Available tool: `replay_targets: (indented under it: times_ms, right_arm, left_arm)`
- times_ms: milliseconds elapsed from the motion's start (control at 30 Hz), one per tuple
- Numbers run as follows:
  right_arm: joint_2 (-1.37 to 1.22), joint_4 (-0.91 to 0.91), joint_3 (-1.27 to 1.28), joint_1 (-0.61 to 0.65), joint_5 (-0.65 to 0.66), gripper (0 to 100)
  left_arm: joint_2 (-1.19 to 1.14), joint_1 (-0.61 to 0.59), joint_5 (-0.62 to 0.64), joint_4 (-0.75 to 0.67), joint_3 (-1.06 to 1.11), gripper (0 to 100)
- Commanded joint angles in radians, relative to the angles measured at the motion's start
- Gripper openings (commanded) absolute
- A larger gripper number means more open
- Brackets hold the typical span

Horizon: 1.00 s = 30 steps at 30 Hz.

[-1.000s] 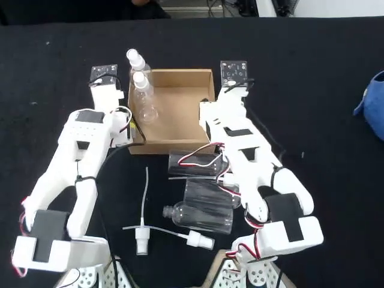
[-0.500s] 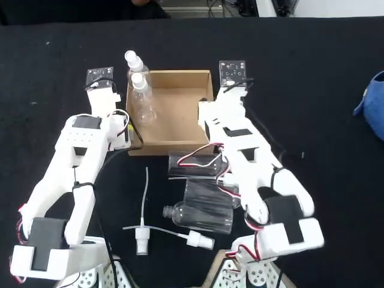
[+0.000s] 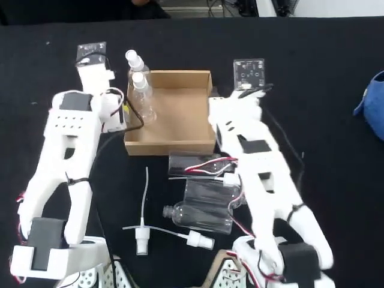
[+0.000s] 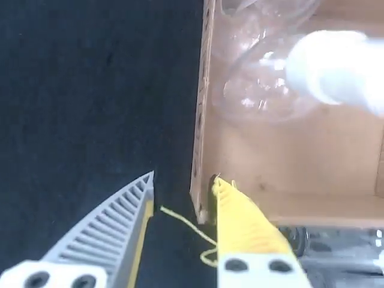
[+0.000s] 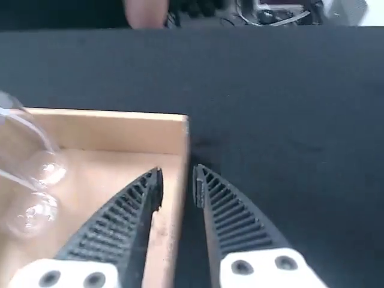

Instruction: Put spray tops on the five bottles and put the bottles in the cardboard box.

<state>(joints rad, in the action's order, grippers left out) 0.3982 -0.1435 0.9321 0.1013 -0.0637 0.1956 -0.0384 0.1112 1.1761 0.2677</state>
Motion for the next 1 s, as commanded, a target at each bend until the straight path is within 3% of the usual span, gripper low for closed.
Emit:
replay_targets:
  times_ms: [0, 167, 267, 500, 600, 833, 967]
  right_arm:
    - [0.101, -0.086, -0.01, -0.066, 0.032, 8.2]
    - [0.211, -0.213, -0.01, -0.14, 0.046, 8.2]
    - [0.285, -0.287, -0.008, -0.18, 0.133, 8.2]
    - [0.423, -0.618, -0.01, -0.181, 0.376, 8.3]
    - [0.443, -0.755, -0.019, -0.157, 0.489, 8.7]
    - [0.44, -1.08, -0.139, -0.153, 0.709, 16.7]
    - [0.4, -1.165, -0.15, -0.075, 0.767, 16.8]
  left_arm:
    - [0.048, -0.033, 0.0, 0.161, -0.148, 3]
    - [0.048, -0.11, 0.0, 0.331, -0.228, 3]
    - [0.048, -0.171, -0.014, 0.41, -0.268, 3]
    - [0.035, -0.308, -0.299, 0.43, -0.226, 3]
    - [0.046, -0.321, -0.365, 0.439, -0.127, 3]
    - [0.048, -0.326, -0.365, 0.232, 0.168, 3]
    - [0.048, -0.321, -0.307, 0.118, 0.266, 3]
